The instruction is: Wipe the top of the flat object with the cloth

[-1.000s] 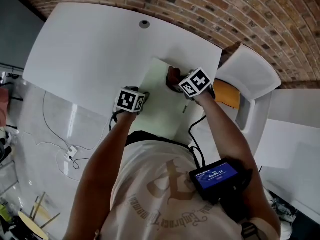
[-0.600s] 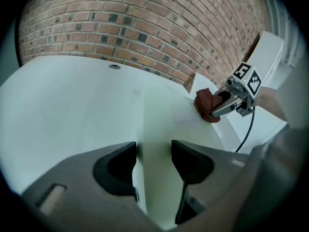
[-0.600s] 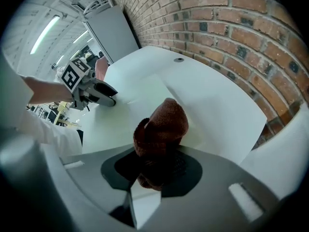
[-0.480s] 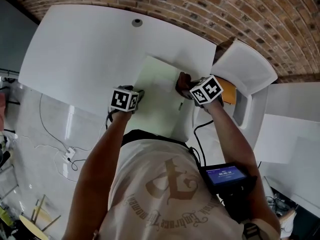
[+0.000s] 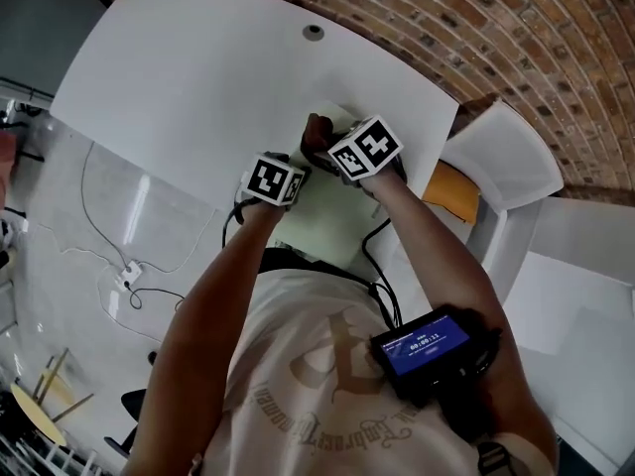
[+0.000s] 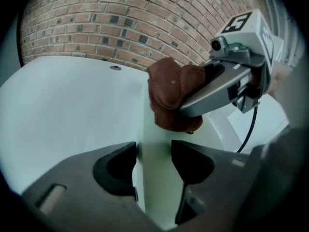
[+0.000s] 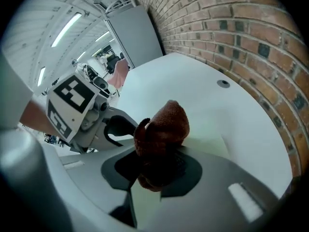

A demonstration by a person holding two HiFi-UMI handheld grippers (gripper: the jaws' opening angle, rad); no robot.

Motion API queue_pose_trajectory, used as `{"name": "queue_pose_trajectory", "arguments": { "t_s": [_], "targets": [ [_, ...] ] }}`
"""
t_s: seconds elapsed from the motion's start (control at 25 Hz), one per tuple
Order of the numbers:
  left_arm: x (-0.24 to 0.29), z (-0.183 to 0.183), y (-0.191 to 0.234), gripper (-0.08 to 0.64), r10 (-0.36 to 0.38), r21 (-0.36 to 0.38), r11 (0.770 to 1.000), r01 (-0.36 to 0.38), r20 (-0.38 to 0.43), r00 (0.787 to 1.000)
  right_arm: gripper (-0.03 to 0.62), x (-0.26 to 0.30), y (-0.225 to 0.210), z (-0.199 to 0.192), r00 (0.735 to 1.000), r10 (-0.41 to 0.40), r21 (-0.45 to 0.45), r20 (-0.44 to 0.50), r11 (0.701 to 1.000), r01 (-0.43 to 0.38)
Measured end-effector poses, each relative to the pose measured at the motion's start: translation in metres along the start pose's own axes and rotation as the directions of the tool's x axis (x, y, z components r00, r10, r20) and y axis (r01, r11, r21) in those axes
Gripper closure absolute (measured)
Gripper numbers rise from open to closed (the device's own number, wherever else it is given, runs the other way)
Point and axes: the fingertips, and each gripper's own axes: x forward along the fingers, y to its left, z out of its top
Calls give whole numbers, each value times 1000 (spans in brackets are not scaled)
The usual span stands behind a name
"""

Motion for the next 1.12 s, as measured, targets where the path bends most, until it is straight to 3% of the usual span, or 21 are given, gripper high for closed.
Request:
{"name": "queue_pose_trajectory", "arguments": {
  "t_s": [0.2,0.44,0.88,1.12],
  "targets": [
    [-2,-1,1,322,8,-8,1000,-8,-21,1000,494,22,6,4,998,-21,-51,-59,999,18],
    [-5,-2,6,322,34,-15,999,-35,-26,999,495,13,4,-31,992,-47,-67,-115,997,40],
    [-6,-1,6,318,76,21,997,-75,-7,997,495,-40,-14,-131,995,-62,48,-73,997,66],
    [-7,2,4,311,62,-22,998,-61,37,997,495,-61,-19,-163,996,-84,86,-41,992,87]
  ]
}}
